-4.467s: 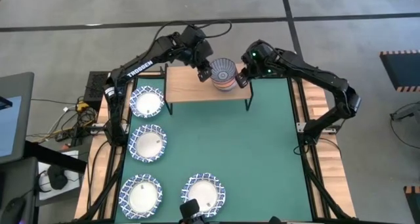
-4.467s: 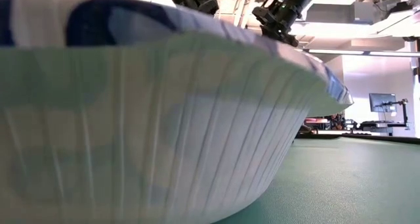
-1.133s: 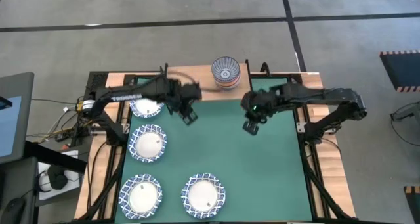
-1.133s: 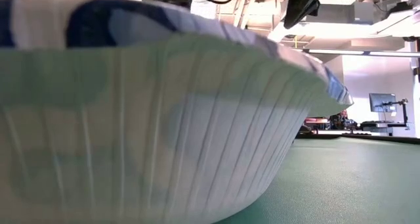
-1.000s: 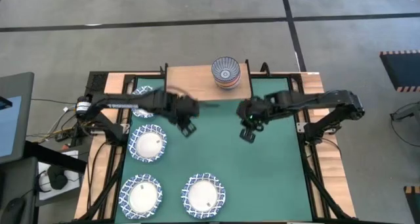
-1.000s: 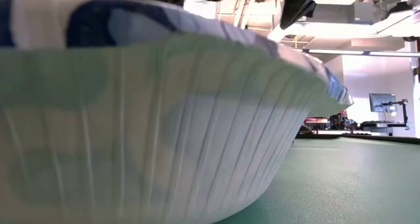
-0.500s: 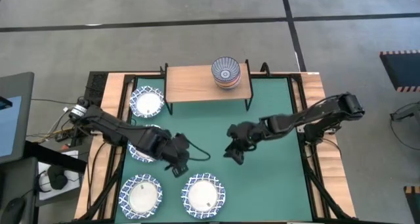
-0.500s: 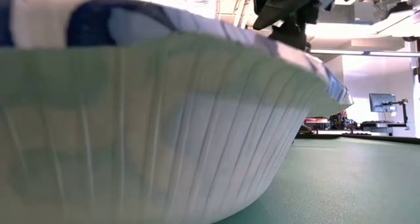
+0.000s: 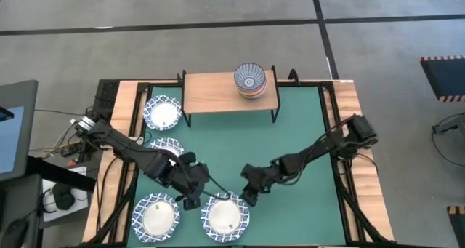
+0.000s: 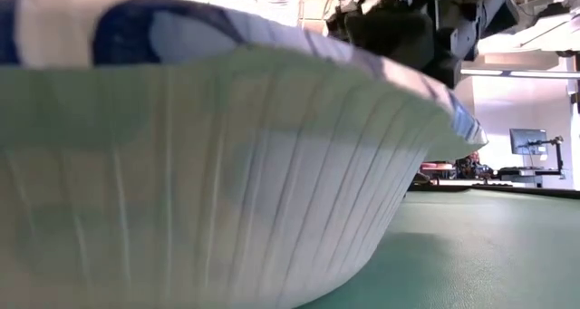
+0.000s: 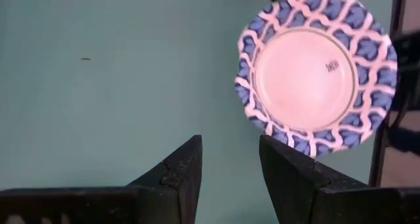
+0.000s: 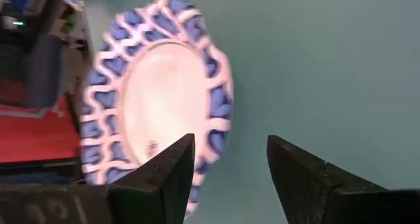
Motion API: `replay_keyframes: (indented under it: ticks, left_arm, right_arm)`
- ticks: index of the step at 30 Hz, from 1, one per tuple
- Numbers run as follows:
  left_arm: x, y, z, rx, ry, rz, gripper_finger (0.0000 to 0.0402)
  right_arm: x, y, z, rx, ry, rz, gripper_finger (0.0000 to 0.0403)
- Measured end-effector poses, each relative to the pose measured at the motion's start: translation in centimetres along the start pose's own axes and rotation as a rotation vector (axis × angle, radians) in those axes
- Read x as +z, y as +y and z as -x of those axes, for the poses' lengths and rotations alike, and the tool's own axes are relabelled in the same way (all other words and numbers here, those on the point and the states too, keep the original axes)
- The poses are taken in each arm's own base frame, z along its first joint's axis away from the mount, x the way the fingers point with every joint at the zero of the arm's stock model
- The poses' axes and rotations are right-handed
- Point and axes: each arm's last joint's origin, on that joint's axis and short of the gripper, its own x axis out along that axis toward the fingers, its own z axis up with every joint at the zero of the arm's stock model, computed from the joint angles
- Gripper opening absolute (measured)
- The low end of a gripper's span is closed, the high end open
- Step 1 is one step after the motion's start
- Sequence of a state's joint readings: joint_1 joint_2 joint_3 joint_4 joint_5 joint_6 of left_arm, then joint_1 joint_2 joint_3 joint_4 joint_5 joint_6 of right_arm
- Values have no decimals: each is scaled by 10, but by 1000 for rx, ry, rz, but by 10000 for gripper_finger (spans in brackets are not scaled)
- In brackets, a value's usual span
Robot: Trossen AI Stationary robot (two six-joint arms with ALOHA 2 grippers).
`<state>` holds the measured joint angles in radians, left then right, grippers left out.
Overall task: Place and stack bowls onto a shelf
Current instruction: Put the large white bowl on the shelf
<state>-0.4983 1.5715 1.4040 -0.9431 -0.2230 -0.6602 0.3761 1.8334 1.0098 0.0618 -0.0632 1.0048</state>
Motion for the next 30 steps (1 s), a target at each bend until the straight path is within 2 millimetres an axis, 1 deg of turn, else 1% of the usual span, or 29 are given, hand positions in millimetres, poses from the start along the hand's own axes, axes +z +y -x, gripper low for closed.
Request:
replay_keyframes:
  ticks: [5, 7, 10, 14, 18, 21, 25, 27, 30]
  left_arm:
    - [-1, -2, 1, 1, -2, -17, 138]
    - [-3, -2, 1, 11, 3, -27, 138]
    - [-4, -4, 2, 29, -14, -52, 138]
    - [-7, -9, 3, 23, -23, -38, 138]
    - [-19, -18, 3, 28, -30, -65, 138]
    - [-32, -21, -5, 30, -21, -54, 138]
    - [-48, -18, -19, 35, 11, -5, 138]
    - [-52, -18, -23, 20, 26, 26, 138]
    - [-52, -19, -23, 2, 14, 41, 138]
  right_arm:
    - [-11, 4, -24, 33, -2, -41, 219]
    - [-12, 9, -31, 74, -15, -53, 218]
    - [-13, 11, -42, 71, -8, -85, 209]
    - [-10, 15, -54, 82, -13, -129, 179]
    - [-8, 18, -63, 86, 1, -153, 133]
    - [-7, 21, -64, 95, 9, -161, 88]
    - [-5, 24, -60, 91, 10, -150, 24]
    - [-3, 26, -54, 86, 9, -135, 19]
    - [3, 29, -41, 57, 0, -124, 23]
